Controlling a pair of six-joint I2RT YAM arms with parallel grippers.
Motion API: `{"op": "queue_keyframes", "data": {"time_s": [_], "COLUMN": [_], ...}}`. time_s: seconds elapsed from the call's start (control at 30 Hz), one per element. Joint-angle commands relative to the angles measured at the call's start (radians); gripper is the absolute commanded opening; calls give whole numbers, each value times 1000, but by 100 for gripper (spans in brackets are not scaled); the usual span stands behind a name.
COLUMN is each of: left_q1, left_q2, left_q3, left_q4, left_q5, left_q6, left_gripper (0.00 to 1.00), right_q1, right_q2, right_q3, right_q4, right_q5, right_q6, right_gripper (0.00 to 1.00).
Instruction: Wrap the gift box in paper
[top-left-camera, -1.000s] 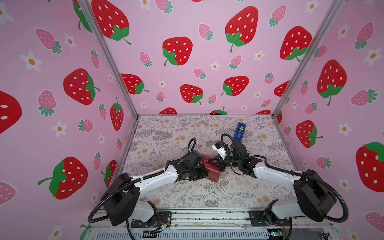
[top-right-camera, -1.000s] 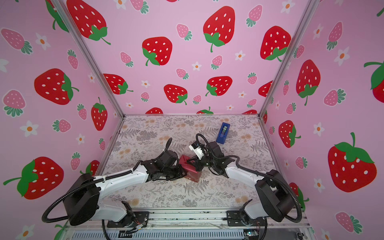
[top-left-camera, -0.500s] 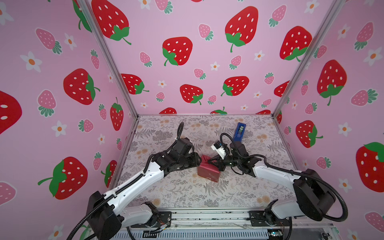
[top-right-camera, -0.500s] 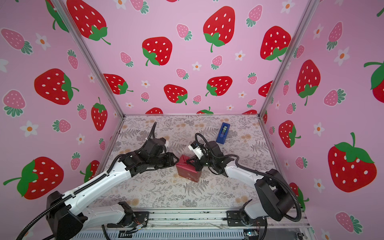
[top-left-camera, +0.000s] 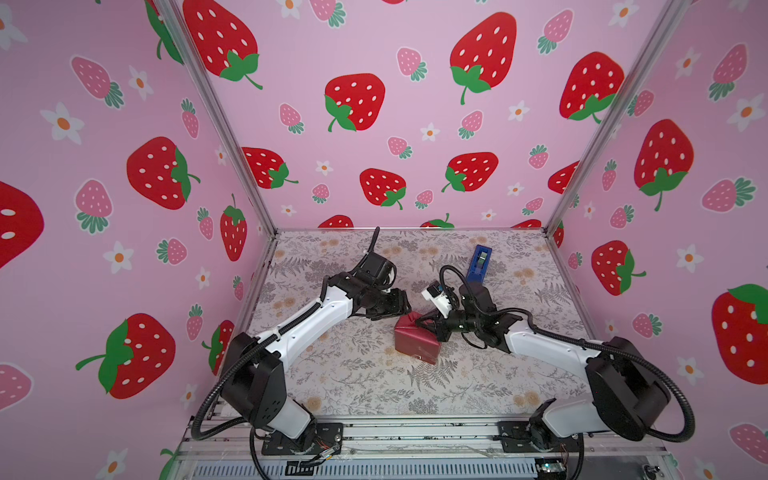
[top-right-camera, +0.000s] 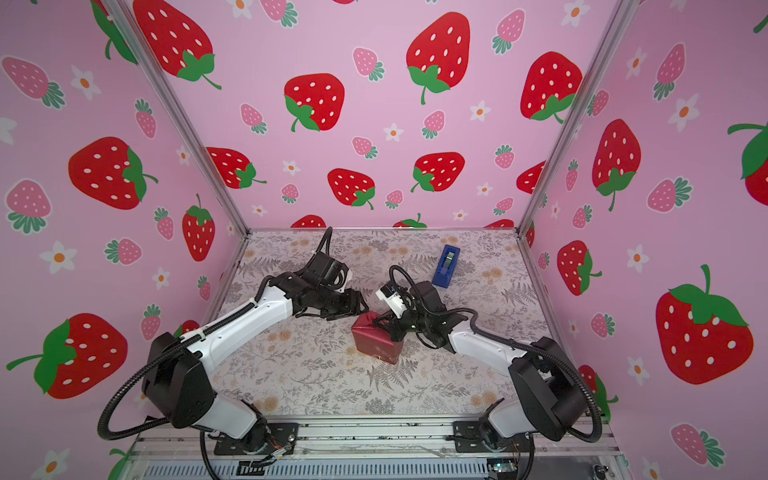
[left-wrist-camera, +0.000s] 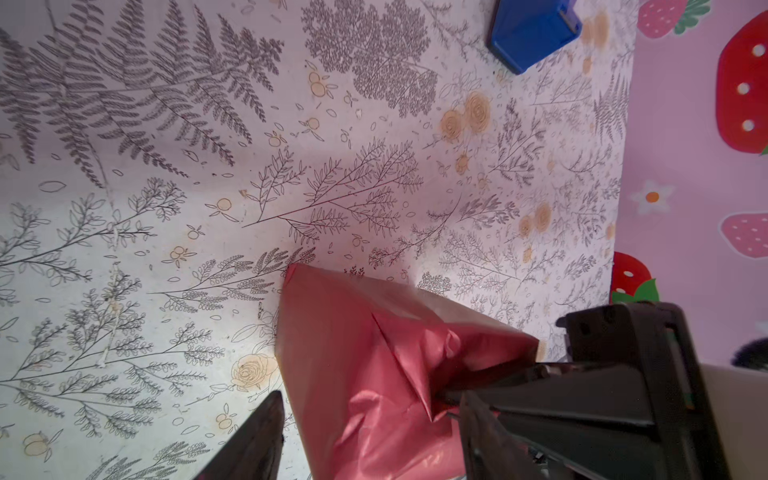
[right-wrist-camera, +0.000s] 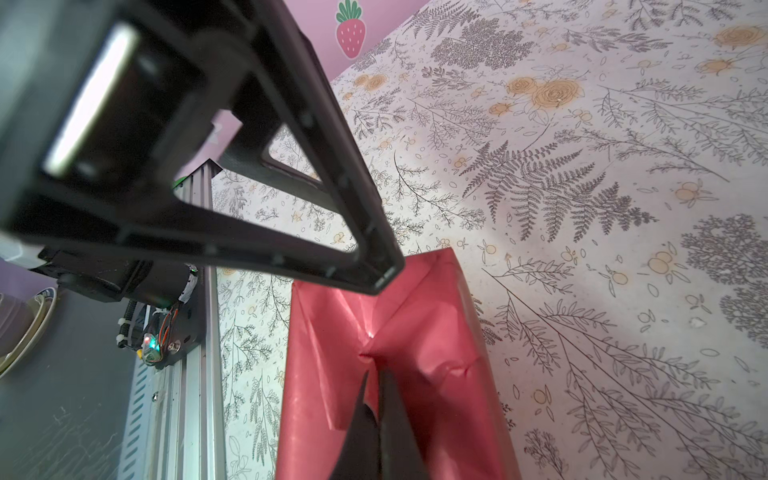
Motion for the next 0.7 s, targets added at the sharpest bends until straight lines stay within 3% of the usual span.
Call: {"op": "queue_keyframes", "data": {"time_s": [0.0, 0.37, 0.6, 0.67], "left_q1": [4, 4, 11, 12], "left_q2": [26, 59, 80, 82], "left_q3": [43, -37, -80, -86], "left_q4": [-20, 21, -5, -9], "left_q5": [53, 103, 49, 38], "left_q6": [37, 47, 59, 59], "left_gripper": [66, 64, 60, 59], "right_q1": [22, 23, 22, 23], "right_q2": [66, 68, 36, 29], "right_q3": [-43, -38, -33, -30], "right_q4": [-185, -184, -193, -196], "right_q5": [14, 9, 3, 0], "right_q6": [-17, -16, -10, -7], "right_gripper": [0, 0, 1, 5]}}
